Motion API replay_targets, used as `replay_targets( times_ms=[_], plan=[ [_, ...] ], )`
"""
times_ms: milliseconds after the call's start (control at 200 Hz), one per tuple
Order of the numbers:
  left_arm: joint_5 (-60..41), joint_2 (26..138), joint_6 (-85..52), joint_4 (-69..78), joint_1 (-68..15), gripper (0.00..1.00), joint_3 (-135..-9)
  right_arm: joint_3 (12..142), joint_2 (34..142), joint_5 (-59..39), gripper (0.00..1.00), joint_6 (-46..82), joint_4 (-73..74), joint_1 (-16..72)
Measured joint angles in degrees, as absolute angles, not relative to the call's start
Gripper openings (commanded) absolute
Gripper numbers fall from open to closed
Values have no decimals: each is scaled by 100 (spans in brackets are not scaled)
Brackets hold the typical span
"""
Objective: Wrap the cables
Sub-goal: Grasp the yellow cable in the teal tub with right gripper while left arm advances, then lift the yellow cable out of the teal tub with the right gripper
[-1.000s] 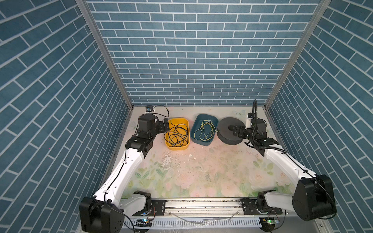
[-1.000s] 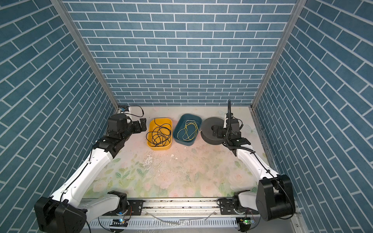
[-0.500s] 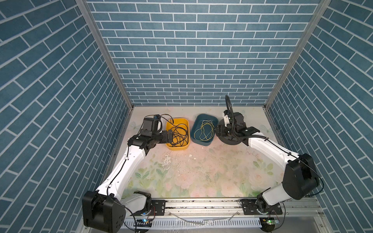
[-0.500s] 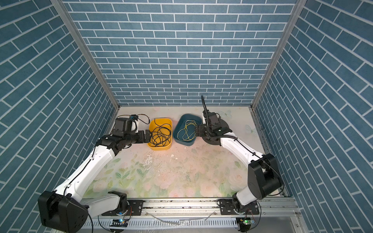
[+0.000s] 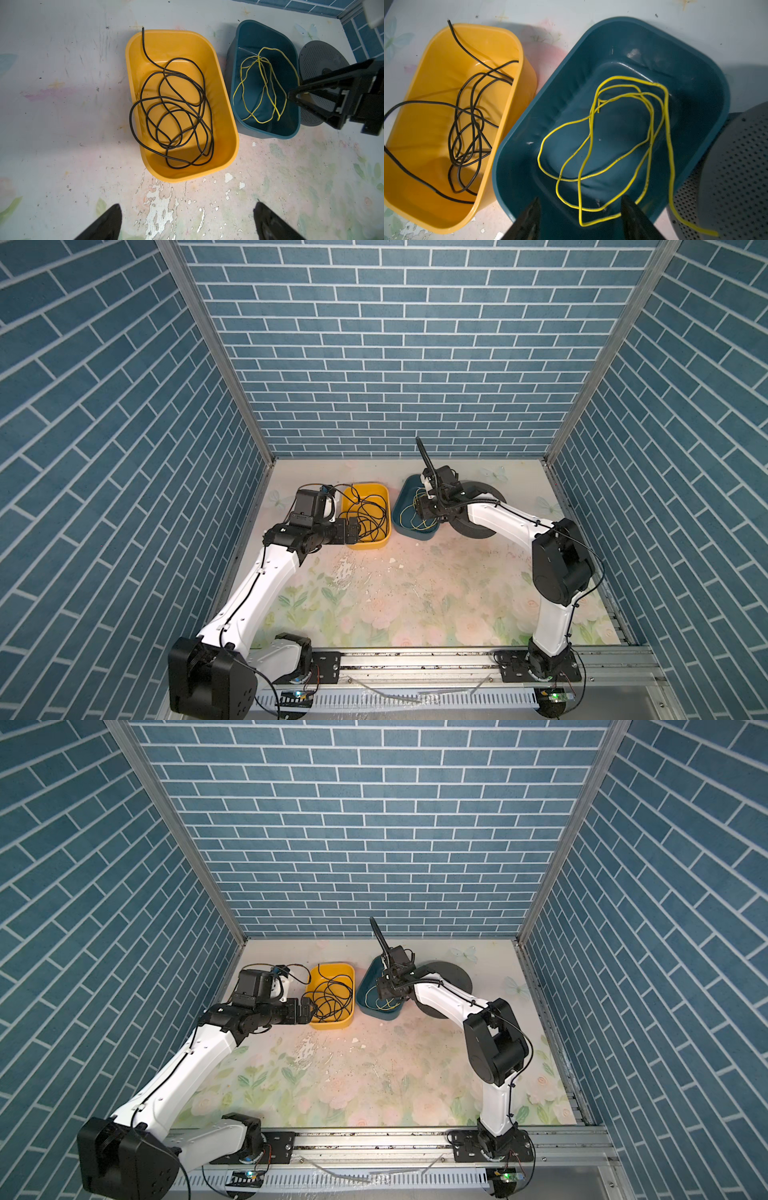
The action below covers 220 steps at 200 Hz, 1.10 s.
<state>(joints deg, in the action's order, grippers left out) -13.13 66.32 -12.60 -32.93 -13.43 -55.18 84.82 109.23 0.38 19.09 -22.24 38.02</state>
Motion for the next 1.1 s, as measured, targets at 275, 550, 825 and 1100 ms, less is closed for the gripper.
replay_targets(
  times_ms=[275,550,825,1100],
  plan=[
    [-1396,6632,-1258,-3291,-1343,100,-5513,8847,11458,165,42,1925,-2499,3868],
    [-1485,6632,-1260,-3267,-1343,100,-5443,9048,11756,287,20,1935,-2670,3894],
    [-1518,6632,-1260,-3264,-1343,100,-5437,9035,11745,386,0,1968,-2565,3929],
    [-1597,6630,-1262,-3201,-1343,100,-5363,8331,10890,436,0,1933,-1931,3955]
  ],
)
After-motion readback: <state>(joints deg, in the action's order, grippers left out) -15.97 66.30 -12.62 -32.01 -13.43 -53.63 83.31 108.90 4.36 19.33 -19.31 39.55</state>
